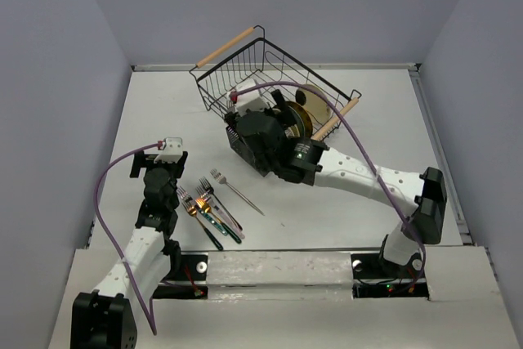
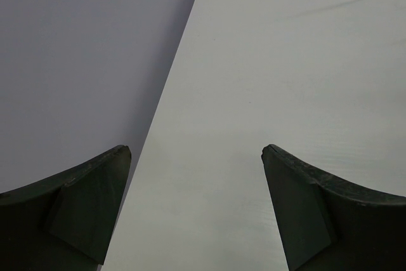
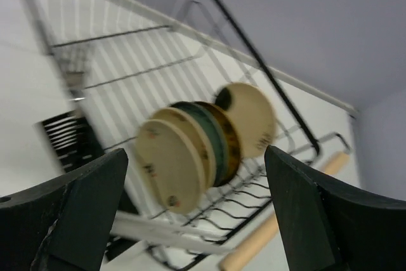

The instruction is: Sort the eating utensils into containers

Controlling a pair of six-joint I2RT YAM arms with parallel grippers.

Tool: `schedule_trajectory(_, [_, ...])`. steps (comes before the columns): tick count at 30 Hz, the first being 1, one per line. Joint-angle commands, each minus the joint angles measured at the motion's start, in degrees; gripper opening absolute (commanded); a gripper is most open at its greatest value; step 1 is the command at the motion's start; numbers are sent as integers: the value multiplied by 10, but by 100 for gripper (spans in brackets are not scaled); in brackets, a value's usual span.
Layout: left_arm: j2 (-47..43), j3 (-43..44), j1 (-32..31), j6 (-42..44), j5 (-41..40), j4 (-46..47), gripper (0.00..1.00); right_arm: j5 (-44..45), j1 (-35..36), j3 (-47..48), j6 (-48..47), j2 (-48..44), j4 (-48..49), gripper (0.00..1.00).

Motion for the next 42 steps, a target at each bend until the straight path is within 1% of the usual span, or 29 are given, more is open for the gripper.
schedule_trajectory(1, [1, 7, 2, 3, -8, 36, 99, -389, 54, 24, 3, -46, -18, 91])
schedule_trajectory(2, [1, 7, 2, 3, -9, 36, 99, -455, 54, 17, 14, -52, -20, 90])
schedule_trajectory(3, [1, 7, 2, 2, -9, 37, 99, -546, 54, 3, 37, -50, -20, 89])
schedule_trajectory(6, [0, 7, 2, 2, -13, 37, 99, -617, 54, -13, 76, -21, -37, 83])
schedule_trajectory(7, [0, 7, 2, 1, -13, 38, 99, -625, 54, -26, 84, -12, -39, 82])
schedule_trajectory(8, [0, 7, 2, 1, -14, 39, 99, -626, 54, -30, 85, -2, -40, 81])
schedule_trajectory(9, [-1, 7, 2, 1, -14, 39, 99, -627, 54, -33, 115, 21, -44, 78])
schedule_trajectory(12, [-2, 8, 2, -1, -21, 40, 99, -627, 54, -26, 138, 67, -61, 74])
schedule_trajectory(14, [-5, 7, 2, -1, -27, 43, 99, -615, 54, -12, 146, 90, -71, 74])
schedule_trajectory(16, [-6, 5, 1, 1, -44, 55, 99, -579, 54, 2, 154, 126, -94, 73])
schedule_trajectory(18, [-7, 1, 2, 5, -73, 70, 99, -562, 54, 30, 160, 152, -130, 73])
schedule_trajectory(20, [-7, -7, 3, 11, -102, 110, 99, -555, 49, 47, 175, 185, -150, 72])
schedule_trajectory(22, [-8, -23, 3, 29, -146, 166, 99, -560, 37, 61, 190, 202, -165, 72])
schedule_trajectory(24, [-8, -37, 3, 61, -192, 219, 99, -571, 28, 66, 200, 221, -171, 72])
schedule_trajectory(25, [-8, -52, 5, 73, -204, 272, 99, -585, 19, 67, 203, 227, -172, 72])
schedule_trajectory(27, [-9, -67, 7, 98, -234, 328, 99, -599, 14, 68, 203, 244, -172, 71])
schedule_trajectory(28, [-9, -80, 8, 120, -241, 381, 99, -602, 14, 73, 202, 251, -173, 71])
schedule_trajectory(30, [-9, -88, 10, 142, -257, 436, 99, -600, 14, 78, 201, 263, -182, 71])
schedule_trajectory(31, [-9, -108, 11, 155, -262, 469, 99, -589, 14, 81, 207, 274, -187, 71])
schedule_trajectory(33, [-10, -134, 14, 195, -271, 601, 99, -575, 9, 85, 216, 283, -196, 71])
schedule_trajectory(34, [-10, -140, 14, 205, -274, 602, 99, -575, 9, 85, 220, 283, -199, 71])
schedule_trajectory(35, [-10, -145, 15, 212, -277, 645, 99, -566, 4, 84, 222, 287, -200, 71])
schedule_trajectory(36, [-10, -152, 15, 220, -278, 656, 99, -567, 3, 82, 222, 288, -201, 71])
schedule_trajectory(39, [-10, -153, 16, 210, -269, 648, 99, -582, -2, 83, 217, 301, -202, 71])
schedule_trajectory(41, [-10, -153, 16, 207, -267, 639, 99, -584, -2, 87, 215, 315, -207, 67])
schedule_trajectory(42, [-10, -153, 16, 207, -267, 642, 99, -583, -2, 89, 216, 319, -209, 63])
